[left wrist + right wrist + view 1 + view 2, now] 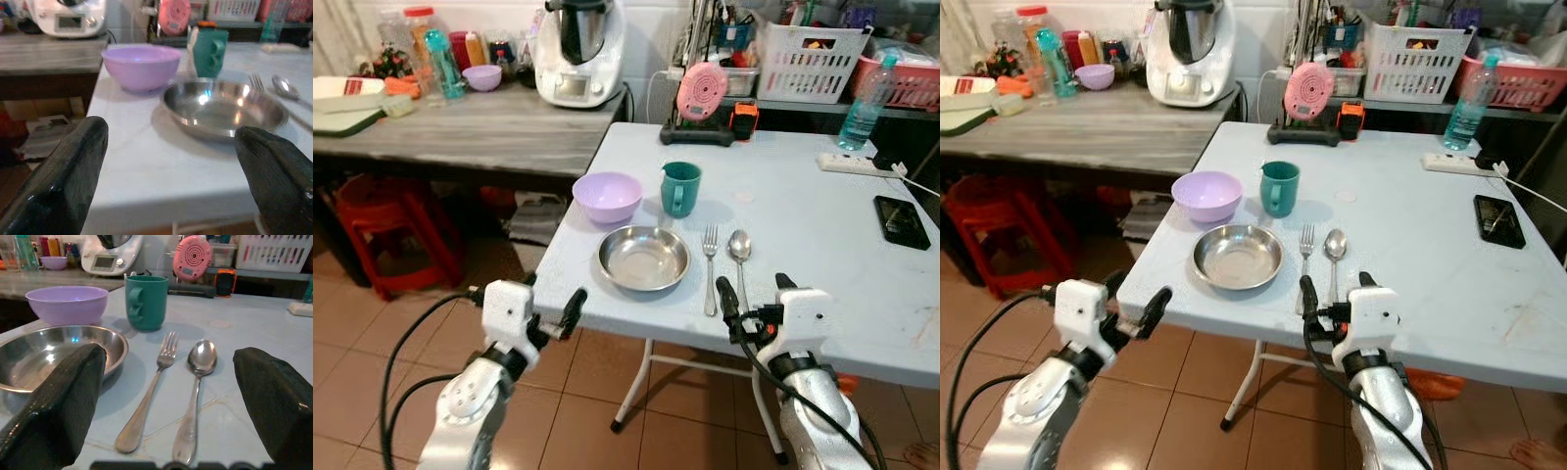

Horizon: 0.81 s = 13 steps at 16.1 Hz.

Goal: Setting the table

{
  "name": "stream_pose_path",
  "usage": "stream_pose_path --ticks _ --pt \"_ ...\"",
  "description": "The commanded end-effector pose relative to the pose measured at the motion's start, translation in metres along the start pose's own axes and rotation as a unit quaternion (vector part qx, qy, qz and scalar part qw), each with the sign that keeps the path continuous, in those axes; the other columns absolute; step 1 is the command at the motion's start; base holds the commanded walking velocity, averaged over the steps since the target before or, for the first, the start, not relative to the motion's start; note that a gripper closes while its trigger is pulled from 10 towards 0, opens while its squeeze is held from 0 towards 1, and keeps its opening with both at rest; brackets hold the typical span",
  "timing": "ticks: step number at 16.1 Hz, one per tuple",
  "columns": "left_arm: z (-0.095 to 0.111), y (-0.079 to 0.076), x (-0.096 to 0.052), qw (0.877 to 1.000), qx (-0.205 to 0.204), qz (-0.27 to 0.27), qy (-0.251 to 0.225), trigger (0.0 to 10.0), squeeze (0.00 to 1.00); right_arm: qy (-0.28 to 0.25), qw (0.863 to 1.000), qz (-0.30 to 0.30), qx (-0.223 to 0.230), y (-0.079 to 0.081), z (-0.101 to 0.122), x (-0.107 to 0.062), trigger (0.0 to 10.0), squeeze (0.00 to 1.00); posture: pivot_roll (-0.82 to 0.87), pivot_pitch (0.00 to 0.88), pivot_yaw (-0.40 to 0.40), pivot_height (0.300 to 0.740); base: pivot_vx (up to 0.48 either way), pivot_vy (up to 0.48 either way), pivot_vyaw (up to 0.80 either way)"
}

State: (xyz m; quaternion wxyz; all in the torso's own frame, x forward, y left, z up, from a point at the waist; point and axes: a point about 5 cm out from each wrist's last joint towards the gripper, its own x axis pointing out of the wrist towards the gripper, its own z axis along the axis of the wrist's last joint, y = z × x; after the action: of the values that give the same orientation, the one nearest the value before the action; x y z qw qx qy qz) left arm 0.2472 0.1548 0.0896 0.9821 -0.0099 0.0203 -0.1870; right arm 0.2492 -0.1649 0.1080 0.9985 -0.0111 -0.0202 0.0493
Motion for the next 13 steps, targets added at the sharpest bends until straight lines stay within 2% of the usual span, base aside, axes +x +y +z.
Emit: stream_pose_path --ticks 1,4,6,8,9,11,13 --pt "-0.002 0.001 -0.001 1.0 0.009 -0.008 0.004 10.0 0.0 0.0 1.0 0.0 -0.001 -0.004 0.003 0.005 10.0 0.0 0.03 0.0 0.01 0.74 0.0 0.0 0.0" --pt "-0.007 0.004 -0.009 0.999 0.016 -0.025 0.02 10.0 0.0 0.032 0.999 0.008 0.009 -0.014 -0.001 0.017 10.0 0.0 0.04 0.0 0.008 0.74 0.0 0.0 0.0" --pt "-0.012 0.002 -0.016 0.998 0.029 -0.048 0.033 10.0 0.0 0.053 0.998 0.03 0.015 -0.016 -0.002 0.032 10.0 0.0 0.04 0.0 0.014 0.74 0.0 0.0 0.0" --pt "-0.014 0.001 -0.019 0.997 0.037 -0.057 0.038 10.0 0.0 0.053 0.997 0.039 0.028 -0.016 0.002 0.045 10.0 0.0 0.04 0.0 0.018 0.74 0.0 0.0 0.0" --pt "-0.014 0.002 -0.02 0.997 0.036 -0.058 0.037 10.0 0.0 0.046 0.997 0.059 0.035 -0.011 0.008 0.058 10.0 0.0 0.04 0.0 0.018 0.74 0.0 0.0 0.0" --pt "-0.013 0.002 -0.02 0.997 0.037 -0.058 0.036 10.0 0.0 0.045 0.995 0.074 0.05 -0.003 0.014 0.07 10.0 0.0 0.05 0.0 0.019 0.74 0.0 0.0 0.0" --pt "-0.012 -0.002 -0.02 0.997 0.038 -0.064 0.033 10.0 0.0 0.061 0.992 0.097 0.055 0.013 0.016 0.086 10.0 0.0 0.06 0.0 0.015 0.74 0.0 0.0 0.0"
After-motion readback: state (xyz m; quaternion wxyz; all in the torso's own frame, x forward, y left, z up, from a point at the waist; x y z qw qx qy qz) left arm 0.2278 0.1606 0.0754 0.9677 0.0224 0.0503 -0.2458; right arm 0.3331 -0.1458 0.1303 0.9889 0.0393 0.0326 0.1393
